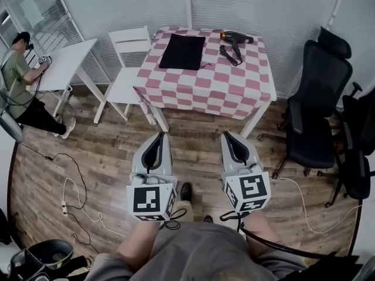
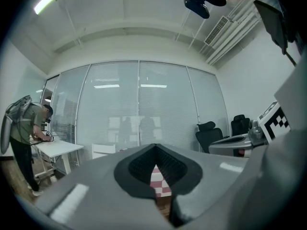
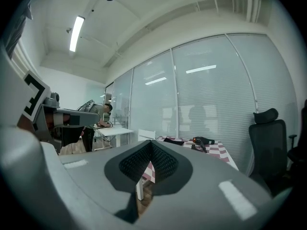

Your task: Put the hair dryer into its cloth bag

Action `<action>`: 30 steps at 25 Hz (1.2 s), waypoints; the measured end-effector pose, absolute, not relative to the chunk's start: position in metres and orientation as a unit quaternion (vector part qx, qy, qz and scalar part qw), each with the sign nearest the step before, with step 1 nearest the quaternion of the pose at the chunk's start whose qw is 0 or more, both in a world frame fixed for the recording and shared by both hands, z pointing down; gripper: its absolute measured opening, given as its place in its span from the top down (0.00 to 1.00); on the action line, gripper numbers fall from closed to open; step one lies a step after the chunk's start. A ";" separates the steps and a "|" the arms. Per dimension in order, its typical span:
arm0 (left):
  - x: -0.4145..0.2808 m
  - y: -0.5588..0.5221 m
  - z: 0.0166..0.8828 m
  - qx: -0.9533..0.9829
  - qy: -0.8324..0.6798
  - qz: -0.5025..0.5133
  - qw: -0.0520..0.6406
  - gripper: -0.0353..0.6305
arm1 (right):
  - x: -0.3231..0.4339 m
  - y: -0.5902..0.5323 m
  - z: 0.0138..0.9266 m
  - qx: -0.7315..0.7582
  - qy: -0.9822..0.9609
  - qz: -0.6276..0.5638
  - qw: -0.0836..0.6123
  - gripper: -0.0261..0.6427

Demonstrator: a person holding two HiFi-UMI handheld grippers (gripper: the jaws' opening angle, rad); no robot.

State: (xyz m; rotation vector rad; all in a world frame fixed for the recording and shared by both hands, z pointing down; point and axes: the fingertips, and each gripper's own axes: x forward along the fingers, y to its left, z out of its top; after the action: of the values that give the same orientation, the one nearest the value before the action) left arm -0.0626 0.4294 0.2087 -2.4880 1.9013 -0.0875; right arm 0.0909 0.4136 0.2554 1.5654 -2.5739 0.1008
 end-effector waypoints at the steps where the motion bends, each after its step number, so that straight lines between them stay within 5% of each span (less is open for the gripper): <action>1: -0.068 0.416 0.209 -0.795 0.606 -0.028 0.003 0.95 | 0.085 0.402 0.255 0.518 -0.852 0.033 0.066 0.92; 30: -0.145 0.196 0.225 -0.829 0.558 -0.015 -0.012 0.95 | 0.011 0.190 0.257 0.554 -0.828 0.027 0.082 0.92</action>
State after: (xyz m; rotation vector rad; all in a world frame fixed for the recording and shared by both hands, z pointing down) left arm -0.1452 0.1959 0.2249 -2.6262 1.7675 -0.0467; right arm 0.0106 0.1899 0.2568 1.6543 -2.4732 0.0818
